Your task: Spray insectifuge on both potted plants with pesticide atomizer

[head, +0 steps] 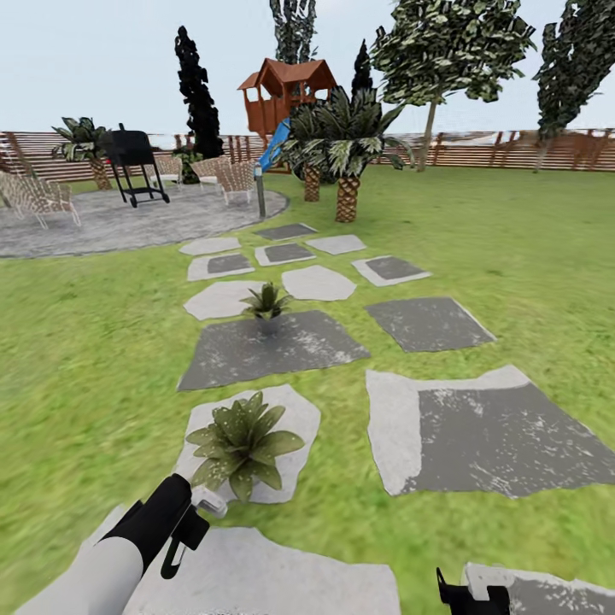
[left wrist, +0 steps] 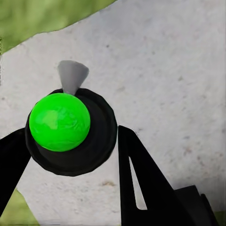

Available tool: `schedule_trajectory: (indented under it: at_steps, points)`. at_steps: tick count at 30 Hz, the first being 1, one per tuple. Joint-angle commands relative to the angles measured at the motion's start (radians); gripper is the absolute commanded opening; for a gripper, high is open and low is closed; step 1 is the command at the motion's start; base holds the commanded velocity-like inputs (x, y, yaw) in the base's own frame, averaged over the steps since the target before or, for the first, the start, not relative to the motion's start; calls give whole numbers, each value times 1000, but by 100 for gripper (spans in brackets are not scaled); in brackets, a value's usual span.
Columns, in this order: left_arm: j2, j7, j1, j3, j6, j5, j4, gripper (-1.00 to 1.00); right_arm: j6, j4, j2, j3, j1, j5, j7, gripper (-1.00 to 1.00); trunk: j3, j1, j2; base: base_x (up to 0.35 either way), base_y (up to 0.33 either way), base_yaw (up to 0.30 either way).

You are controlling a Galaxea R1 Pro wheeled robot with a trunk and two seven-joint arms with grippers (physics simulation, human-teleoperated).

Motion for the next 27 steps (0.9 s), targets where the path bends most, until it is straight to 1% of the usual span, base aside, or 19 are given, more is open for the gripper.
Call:
schedule_trajectory:
  at_steps: [1, 8, 10, 13, 25, 27]
  points:
    - [1, -9, 0, -5, 2, -10, -2, -100, -3, 1, 0, -4, 0, 11, -6, 100, -1, 0, 0, 0, -8, 265]
    - [1, -9, 0, -4, 2, -9, -2, -100, -3, 1, 0, -4, 0, 11, -4, 100, -1, 0, 0, 0, -1, 82]
    - [1, -9, 0, -4, 2, -9, -2, -100, -3, 1, 0, -4, -1, 11, -4, 100, -1, 0, 0, 83, -78, 212]
    - [1, -9, 0, -4, 2, -9, -2, -100, -3, 1, -1, -4, 0, 11, -7, 100, -1, 0, 0, 190, -176, 135]
    - [1, -9, 0, -4, 2, -9, -2, -100, -3, 0, -1, -4, -1, 11, -7, 100, -1, 0, 0, 199, -210, 7]
    - [1, -9, 0, -4, 2, -9, -2, -100, -3, 0, -1, -4, 0, 11, -7, 100, -1, 0, 0, 176, -230, 184]
